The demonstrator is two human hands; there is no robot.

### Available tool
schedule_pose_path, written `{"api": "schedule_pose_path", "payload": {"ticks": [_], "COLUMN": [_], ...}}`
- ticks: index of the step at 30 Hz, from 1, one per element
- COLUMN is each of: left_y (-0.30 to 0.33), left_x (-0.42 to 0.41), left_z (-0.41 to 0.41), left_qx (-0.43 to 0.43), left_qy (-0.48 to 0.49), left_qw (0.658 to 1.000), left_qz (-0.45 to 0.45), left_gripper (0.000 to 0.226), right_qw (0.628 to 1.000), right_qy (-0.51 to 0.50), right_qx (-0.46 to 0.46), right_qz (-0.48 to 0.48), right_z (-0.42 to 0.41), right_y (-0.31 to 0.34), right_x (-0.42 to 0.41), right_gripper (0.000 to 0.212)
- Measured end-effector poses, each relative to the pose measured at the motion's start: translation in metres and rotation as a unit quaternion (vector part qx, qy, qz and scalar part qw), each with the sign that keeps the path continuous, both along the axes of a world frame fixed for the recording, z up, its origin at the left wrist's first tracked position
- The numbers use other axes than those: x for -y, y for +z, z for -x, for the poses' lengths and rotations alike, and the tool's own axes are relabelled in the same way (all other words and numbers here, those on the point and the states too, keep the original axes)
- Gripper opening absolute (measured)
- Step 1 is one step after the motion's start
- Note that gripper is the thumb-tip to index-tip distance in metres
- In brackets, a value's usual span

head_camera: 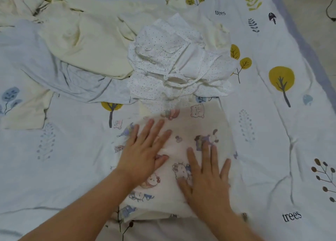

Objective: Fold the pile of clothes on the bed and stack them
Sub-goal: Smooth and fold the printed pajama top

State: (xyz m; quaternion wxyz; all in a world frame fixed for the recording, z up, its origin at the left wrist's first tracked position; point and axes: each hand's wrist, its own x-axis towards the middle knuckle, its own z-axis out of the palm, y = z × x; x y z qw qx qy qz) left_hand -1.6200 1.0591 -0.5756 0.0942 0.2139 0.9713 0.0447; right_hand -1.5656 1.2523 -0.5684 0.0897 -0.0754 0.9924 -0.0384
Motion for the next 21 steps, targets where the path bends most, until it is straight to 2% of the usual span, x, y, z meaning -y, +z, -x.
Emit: {"api": "schedule_pose_path", "payload": {"ticks": [2,5,8,10,12,15,18,20,21], "left_y": [-0.011,-0.013,0.009,0.011,0.008,0.008,0.014,0.018,0.019], "left_x": [0.01,0.012,-0.005,-0.008,-0.005,-0.002,-0.004,-0.008,-0.012], "left_z": [0.009,0.014,-0.005,-0.033,-0.06,-0.07,-0.065,-0.062,-0.06], "left_qx": [0.056,0.075,0.063,0.064,0.07,0.08,0.065,0.04,0.03], "left_qy": [0.033,0.039,0.064,0.022,-0.036,-0.048,-0.032,-0.021,-0.01], "left_qw": [0.997,0.995,0.996,0.998,0.997,0.993,0.996,0.999,0.999], "left_qz": [0.036,0.059,0.008,-0.011,0.023,0.066,0.046,0.021,0.009], "left_gripper": [0.073,0.081,0.081,0.082,0.085,0.085,0.079,0.072,0.069], "right_qw": [0.998,0.997,0.998,0.994,0.989,0.986,0.995,0.988,0.972], "right_qy": [0.051,0.056,0.058,0.106,0.147,0.16,0.08,-0.076,-0.169], "right_qx": [0.034,0.042,0.033,0.019,0.032,0.044,-0.004,-0.025,0.0], "right_qz": [-0.022,-0.028,0.009,0.018,-0.004,0.003,0.066,0.131,0.162], "right_z": [-0.014,-0.012,-0.02,-0.034,-0.046,-0.046,-0.035,-0.027,-0.022], "right_y": [-0.012,-0.013,-0.007,-0.008,-0.01,-0.002,0.012,0.019,0.023], "right_x": [-0.013,-0.022,-0.022,-0.028,-0.036,-0.037,-0.039,-0.05,-0.057], "right_gripper": [0.068,0.07,0.077,0.074,0.071,0.07,0.057,0.045,0.046]}}
